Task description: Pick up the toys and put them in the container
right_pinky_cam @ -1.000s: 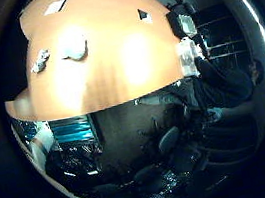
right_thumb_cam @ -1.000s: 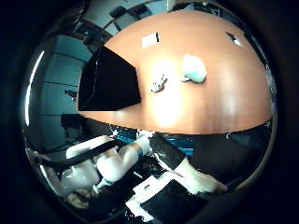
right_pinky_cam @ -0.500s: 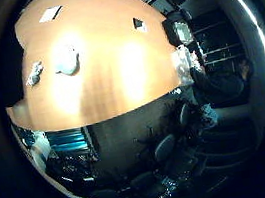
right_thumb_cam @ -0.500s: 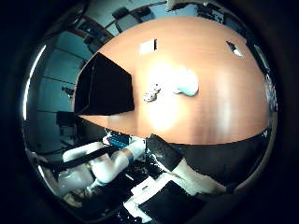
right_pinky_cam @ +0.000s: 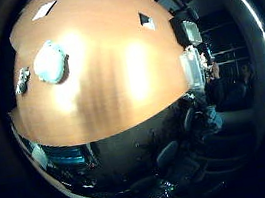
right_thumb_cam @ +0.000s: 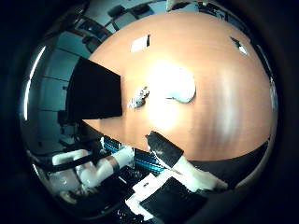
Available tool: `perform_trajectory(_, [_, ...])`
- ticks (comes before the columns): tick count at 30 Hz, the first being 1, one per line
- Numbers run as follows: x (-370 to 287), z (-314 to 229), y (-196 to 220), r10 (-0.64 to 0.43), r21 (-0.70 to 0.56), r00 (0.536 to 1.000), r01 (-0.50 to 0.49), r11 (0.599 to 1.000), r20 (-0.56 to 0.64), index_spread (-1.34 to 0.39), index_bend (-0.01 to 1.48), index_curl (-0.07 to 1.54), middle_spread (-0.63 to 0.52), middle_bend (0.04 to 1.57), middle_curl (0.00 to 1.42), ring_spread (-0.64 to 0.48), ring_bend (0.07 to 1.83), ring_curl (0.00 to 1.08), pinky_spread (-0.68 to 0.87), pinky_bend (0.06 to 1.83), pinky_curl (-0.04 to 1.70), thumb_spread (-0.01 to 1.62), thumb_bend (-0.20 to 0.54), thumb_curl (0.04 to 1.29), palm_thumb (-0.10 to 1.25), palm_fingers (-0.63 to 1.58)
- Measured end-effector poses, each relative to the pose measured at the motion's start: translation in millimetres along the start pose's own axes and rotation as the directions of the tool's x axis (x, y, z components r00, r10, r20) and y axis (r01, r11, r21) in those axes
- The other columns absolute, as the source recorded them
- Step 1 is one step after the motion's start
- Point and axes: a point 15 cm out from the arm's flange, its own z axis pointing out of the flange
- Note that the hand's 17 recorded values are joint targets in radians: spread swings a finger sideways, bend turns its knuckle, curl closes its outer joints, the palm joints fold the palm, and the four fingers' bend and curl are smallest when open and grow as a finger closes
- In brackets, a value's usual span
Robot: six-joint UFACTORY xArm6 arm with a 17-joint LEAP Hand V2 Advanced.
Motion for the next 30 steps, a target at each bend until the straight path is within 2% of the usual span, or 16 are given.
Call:
perform_trajectory(7, [-13, 34, -25, -0.037, -0.058, 0.999, 0.039, 0.998, 0.033, -0.44, 0.18, 0.31, 0.00, 0.19, 0.30, 0.19, 0.20, 0.23, 0.42, 0.23, 0.32, 1.05, -0.024, 0.27, 0.51, 0.20])
perform_trajectory(13, [-15, 69, -41, -0.053, -0.106, 0.999, 0.053, 0.993, 0.008, -0.43, 0.17, 0.31, 0.00, 0.19, 0.30, 0.19, 0.20, 0.23, 0.42, 0.24, 0.32, 1.05, -0.025, 0.28, 0.50, 0.19])
perform_trajectory(19, [-14, 110, -37, -0.037, -0.170, 0.999, 0.042, 0.985, 0.029, -0.43, 0.18, 0.31, 0.01, 0.19, 0.30, 0.19, 0.20, 0.24, 0.42, 0.24, 0.32, 1.05, -0.024, 0.27, 0.49, 0.18])
perform_trajectory(30, [-15, 152, -49, -0.040, -0.225, 0.999, 0.043, 0.973, 0.020, -0.42, 0.18, 0.31, 0.01, 0.19, 0.30, 0.19, 0.19, 0.24, 0.42, 0.25, 0.32, 1.06, -0.026, 0.27, 0.48, 0.17])
